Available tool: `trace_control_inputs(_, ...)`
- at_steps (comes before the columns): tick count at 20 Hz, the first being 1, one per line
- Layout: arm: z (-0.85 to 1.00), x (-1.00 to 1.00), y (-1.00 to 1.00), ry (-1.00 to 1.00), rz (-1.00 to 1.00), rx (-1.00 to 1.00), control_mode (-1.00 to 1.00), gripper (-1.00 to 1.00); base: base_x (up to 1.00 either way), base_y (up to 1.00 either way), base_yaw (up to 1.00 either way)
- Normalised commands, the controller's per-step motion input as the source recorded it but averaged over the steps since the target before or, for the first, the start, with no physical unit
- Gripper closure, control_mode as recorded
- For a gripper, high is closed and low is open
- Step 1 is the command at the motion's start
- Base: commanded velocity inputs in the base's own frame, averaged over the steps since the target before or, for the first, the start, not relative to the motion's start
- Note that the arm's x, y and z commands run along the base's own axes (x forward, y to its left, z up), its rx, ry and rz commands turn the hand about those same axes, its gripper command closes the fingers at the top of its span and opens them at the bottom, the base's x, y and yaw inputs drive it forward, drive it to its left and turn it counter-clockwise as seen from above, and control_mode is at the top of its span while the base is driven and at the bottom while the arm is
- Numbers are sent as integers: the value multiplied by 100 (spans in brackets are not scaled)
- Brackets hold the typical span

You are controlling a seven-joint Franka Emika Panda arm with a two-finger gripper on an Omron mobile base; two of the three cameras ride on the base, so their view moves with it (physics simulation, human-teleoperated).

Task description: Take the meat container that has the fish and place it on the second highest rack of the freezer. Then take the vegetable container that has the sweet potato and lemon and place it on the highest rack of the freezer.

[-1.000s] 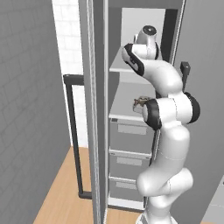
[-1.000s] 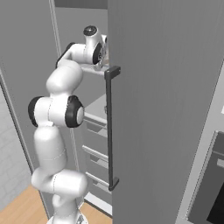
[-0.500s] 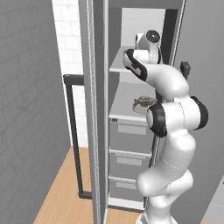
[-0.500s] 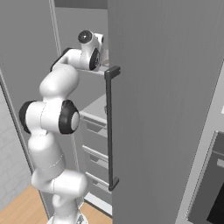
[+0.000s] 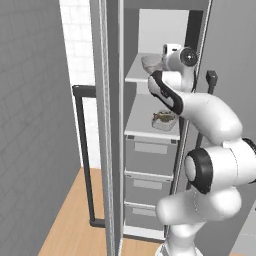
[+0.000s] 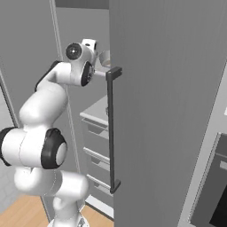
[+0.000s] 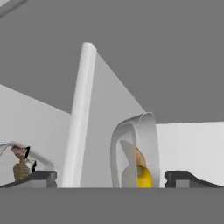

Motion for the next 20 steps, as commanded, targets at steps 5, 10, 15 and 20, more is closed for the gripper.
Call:
trace_control_inputs(5,6,-100,20,0,0,0,-100,-100,0,0,0)
trace_control_inputs(10,0,-100,4,2,0,0,-100,-100,0,0,0)
trace_control_inputs(15,-22,-100,1,24,0,0,-100,-100,0,0,0)
trace_control_inputs(20,-78,-80,0,28,0,0,-100,-100,0,0,0)
